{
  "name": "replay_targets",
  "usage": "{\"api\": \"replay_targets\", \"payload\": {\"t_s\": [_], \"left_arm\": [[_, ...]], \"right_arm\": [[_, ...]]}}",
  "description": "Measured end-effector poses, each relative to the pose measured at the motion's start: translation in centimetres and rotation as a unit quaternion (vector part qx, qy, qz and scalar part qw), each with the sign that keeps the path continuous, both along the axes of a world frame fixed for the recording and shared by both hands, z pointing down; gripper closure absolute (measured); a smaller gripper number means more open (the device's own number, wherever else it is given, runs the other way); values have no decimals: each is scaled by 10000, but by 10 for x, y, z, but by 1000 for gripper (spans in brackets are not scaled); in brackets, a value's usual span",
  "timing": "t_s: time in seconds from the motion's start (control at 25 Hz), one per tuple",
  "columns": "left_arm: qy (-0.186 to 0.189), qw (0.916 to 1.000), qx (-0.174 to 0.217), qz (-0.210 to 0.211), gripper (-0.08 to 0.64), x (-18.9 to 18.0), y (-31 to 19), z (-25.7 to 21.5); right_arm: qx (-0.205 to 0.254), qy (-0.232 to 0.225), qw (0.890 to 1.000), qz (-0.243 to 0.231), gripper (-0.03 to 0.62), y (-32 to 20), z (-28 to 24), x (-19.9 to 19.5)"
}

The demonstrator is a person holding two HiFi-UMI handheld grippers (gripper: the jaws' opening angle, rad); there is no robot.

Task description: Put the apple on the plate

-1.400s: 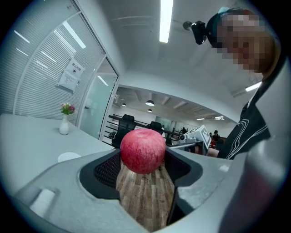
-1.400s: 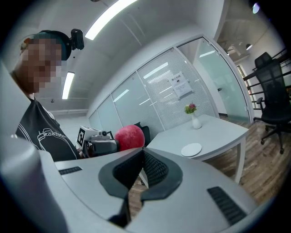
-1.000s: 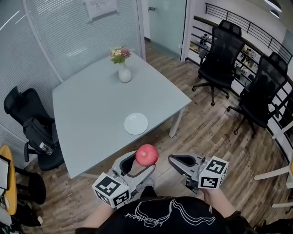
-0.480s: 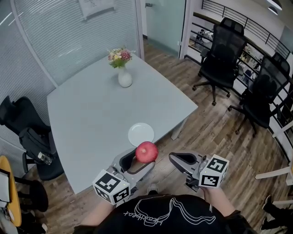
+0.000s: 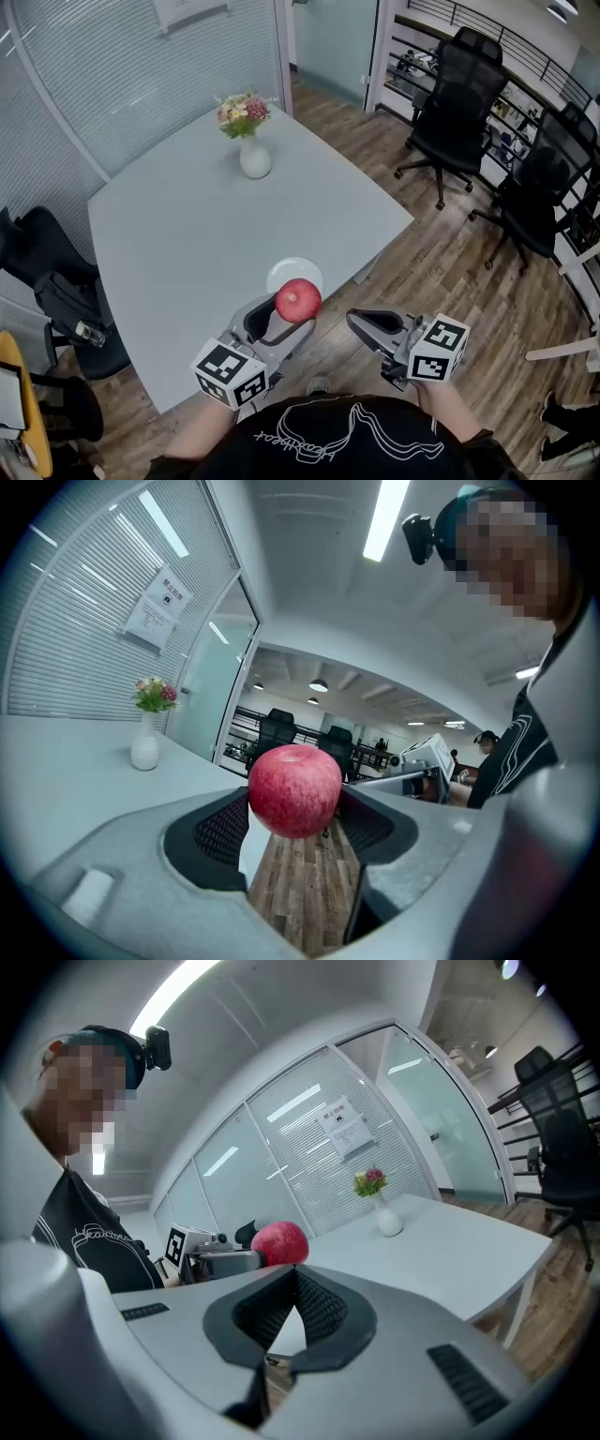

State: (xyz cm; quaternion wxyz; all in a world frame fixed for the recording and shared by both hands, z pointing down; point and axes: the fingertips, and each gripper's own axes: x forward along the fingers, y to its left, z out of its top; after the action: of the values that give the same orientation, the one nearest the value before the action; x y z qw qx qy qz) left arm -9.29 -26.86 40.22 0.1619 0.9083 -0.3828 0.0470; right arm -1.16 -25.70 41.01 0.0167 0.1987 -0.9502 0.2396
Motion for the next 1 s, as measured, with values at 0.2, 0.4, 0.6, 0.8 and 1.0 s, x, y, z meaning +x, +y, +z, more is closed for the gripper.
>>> {"api": "replay_targets", "payload": {"t_s": [0.2, 0.4, 0.6, 0.8, 1.0], "left_arm": [[-124, 9999, -50, -64, 250, -6, -22, 19], [-293, 9995, -54, -112, 250, -14, -42, 39], [-492, 9986, -76, -196, 250, -24, -60, 64], [-765, 9968, -78, -199, 250, -27, -71, 95], [-1083, 9940, -104, -126, 250, -25, -79, 124]], "right_arm": [[-78, 40, 9999, 83, 583, -12, 10, 1], [-179, 117, 9996, 165, 583, -24, 19, 1], [-331, 125, 9990, 277, 583, -34, 30, 3], [-451, 199, 9983, 321, 583, -35, 40, 3], [-578, 263, 9972, 385, 583, -36, 50, 6]]}}
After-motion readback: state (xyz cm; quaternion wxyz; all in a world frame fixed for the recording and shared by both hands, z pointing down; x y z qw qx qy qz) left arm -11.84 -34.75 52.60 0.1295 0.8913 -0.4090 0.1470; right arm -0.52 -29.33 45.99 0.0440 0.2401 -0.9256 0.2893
